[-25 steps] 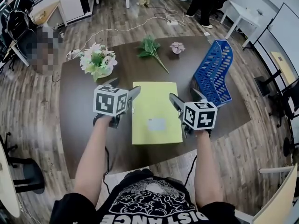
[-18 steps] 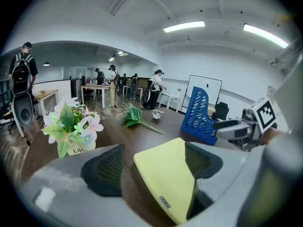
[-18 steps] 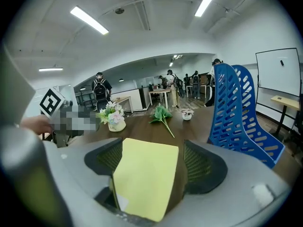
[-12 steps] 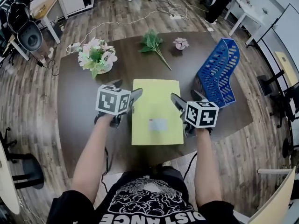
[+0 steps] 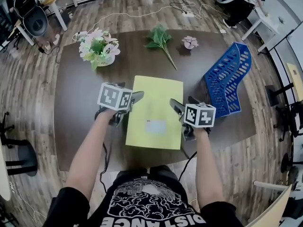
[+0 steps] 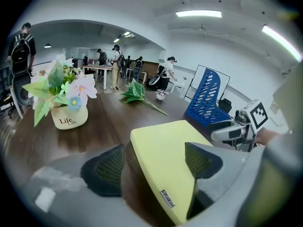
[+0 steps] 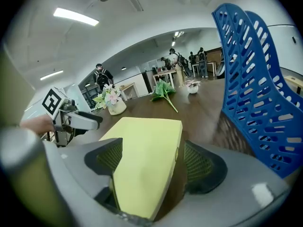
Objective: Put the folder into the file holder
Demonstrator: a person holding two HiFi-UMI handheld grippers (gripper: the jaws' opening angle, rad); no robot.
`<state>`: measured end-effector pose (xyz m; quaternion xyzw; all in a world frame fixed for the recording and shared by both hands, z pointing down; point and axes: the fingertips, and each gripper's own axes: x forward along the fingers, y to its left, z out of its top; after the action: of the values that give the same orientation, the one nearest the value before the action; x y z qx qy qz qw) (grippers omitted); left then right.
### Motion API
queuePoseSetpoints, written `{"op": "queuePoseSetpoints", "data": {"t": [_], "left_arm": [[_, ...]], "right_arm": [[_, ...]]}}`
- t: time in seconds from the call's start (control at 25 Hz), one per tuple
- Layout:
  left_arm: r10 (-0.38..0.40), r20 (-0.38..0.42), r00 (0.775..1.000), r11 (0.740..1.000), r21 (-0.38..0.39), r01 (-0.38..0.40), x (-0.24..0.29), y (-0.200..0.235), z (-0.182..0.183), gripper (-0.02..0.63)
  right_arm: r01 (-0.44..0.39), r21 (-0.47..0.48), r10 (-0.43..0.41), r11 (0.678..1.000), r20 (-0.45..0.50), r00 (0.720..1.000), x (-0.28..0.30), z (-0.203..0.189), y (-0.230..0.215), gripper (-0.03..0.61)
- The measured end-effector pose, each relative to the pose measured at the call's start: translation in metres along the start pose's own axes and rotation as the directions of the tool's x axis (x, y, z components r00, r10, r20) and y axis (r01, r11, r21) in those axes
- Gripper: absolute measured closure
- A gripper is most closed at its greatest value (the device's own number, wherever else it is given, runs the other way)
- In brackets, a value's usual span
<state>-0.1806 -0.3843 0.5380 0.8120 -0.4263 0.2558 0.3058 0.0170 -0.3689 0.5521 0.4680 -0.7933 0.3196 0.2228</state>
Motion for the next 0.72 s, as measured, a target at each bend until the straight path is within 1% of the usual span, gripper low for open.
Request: {"op": "queuePoseSetpoints", "data": {"t": [0.12, 0.32, 0.48, 0.72], "left_arm": [[-0.01, -0.017, 1.0, 0.999, -0.041, 0.01, 0.009, 0.003, -0.005, 0.199], [-0.025, -0.065, 0.998, 0.996, -0.092, 0.019, 0.023, 0.007, -0.019, 0.199], [-0.026, -0.08, 0.996, 0.992, -0.128, 0.016, 0.031, 0.01, -0.025, 0.199], [-0.036, -0.101, 0.994, 0.991, -0.135, 0.022, 0.043, 0.006, -0.028, 0.199]], "right_arm": [[-0.033, 0.024, 0.034, 0.999, -0.023, 0.999, 0.01, -0.003, -0.002, 0.175], [-0.096, 0.122, 0.102, 0.988, -0.043, 0.994, 0.027, -0.006, -0.006, 0.175], [-0.099, 0.142, 0.111, 0.985, -0.075, 0.991, 0.039, -0.009, -0.011, 0.175], [-0.098, 0.166, 0.123, 0.981, -0.149, 0.981, 0.052, -0.023, -0.011, 0.173]]}}
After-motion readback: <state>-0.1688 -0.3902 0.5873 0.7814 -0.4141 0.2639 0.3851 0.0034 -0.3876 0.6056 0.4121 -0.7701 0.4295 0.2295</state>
